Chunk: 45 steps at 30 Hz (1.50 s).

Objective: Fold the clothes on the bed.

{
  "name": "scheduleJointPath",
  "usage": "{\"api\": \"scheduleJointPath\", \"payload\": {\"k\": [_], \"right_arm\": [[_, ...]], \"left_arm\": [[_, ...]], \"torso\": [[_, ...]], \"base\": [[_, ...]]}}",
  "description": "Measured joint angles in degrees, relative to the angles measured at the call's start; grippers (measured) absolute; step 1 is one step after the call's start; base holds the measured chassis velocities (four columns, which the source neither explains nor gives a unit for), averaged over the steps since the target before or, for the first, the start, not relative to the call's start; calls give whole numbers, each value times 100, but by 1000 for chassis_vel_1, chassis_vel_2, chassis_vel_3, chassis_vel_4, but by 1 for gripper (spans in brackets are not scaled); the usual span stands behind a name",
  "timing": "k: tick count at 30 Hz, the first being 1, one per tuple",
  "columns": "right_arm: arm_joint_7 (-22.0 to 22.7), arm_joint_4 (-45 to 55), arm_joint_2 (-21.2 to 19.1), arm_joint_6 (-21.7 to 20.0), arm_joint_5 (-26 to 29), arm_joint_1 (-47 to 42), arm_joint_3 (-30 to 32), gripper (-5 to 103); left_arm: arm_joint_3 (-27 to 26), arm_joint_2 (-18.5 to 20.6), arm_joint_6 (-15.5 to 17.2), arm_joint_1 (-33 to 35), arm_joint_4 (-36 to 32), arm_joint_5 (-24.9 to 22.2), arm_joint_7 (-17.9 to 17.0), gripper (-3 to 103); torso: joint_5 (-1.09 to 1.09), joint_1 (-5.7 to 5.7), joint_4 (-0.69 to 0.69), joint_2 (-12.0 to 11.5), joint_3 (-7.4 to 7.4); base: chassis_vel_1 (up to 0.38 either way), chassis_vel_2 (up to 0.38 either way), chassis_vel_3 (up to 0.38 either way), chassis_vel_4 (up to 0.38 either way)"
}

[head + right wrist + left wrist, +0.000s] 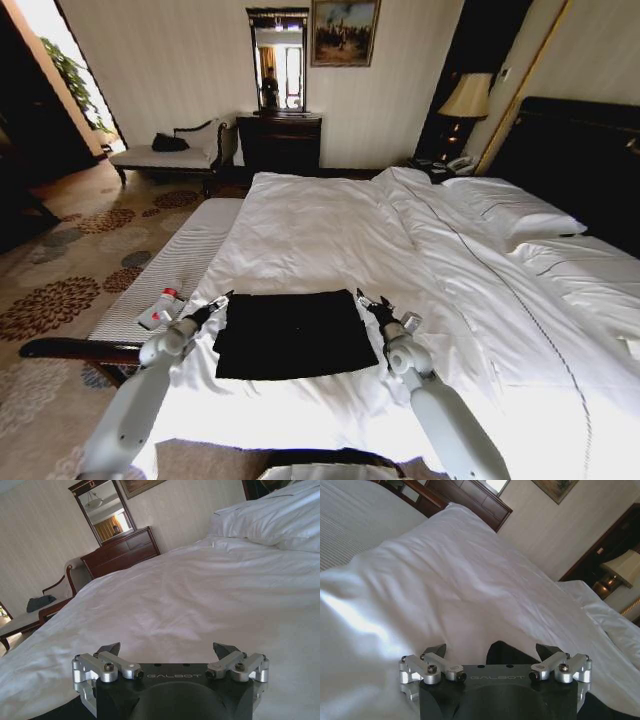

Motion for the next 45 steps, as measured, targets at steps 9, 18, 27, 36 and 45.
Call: {"api": "scheduleJointPath", "payload": {"k": [9,18,27,36,45], "right_arm": [[19,-150,117,13,4,63,-28,100],[65,-154,145,14,19,36,-8,100],[111,-215,118,11,93,151,-11,100],[134,-429,71,-325,453,408,-196,100],[-292,-1213,54,-651,694,1073,-587,100]], "left_arm": [[237,-98,-103,-143,146,154,172,86],[255,-116,-136,-162,156,157,239,53],[240,-134,-157,-92,140,194,215,22],[140,-65,-168,-167,156,106,186,2],[-17,-25,-168,-200,188,60,130,2]], "torso": [[0,0,0,0,0],[0,-1,-1,1,-1],[-1,-1,0,1,-1],[0,-1,0,1,-1],[0,-1,-2,1,0]], "base": [[0,0,0,0],[0,0,0,0],[0,0,0,0],[0,0,0,0],[0,0,0,0]]}}
